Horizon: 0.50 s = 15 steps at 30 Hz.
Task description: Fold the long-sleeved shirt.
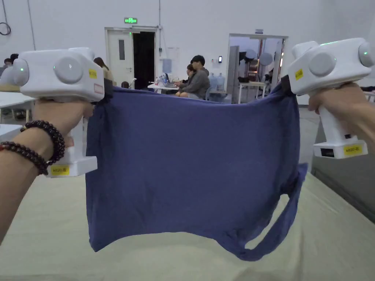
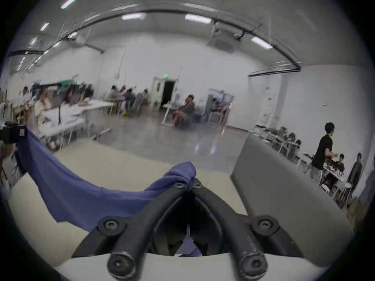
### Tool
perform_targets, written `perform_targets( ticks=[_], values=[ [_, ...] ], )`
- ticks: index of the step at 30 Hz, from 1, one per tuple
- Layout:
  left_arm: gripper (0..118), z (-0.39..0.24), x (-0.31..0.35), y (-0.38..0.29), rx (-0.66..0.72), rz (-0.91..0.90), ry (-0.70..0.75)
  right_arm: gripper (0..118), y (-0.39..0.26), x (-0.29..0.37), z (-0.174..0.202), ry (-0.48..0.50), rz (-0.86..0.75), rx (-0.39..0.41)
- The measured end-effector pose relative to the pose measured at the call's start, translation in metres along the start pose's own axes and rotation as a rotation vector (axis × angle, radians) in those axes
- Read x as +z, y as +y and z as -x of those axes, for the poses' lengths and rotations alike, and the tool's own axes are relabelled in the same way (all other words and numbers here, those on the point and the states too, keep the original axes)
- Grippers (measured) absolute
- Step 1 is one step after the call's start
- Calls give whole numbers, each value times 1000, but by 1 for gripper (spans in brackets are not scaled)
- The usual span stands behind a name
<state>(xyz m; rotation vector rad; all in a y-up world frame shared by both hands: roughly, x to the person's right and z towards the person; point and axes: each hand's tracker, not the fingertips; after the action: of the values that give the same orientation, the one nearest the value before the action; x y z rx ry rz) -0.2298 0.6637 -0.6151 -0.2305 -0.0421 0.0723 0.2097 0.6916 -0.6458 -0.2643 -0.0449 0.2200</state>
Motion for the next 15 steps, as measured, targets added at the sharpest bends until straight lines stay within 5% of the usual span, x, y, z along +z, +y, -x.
perform_targets(
  ticks=[7,12,15],
  values=[
    [0,-23,-12,68,27,-26,53,0,64,6,-22,-62,-54,-77],
    [0,-24,-20,58,20,-1,58,0,49,-5,-18,-82,-18,-36],
    [0,-18,-26,33,32,25,44,0,21,-16,-19,-55,13,-80]
  ],
)
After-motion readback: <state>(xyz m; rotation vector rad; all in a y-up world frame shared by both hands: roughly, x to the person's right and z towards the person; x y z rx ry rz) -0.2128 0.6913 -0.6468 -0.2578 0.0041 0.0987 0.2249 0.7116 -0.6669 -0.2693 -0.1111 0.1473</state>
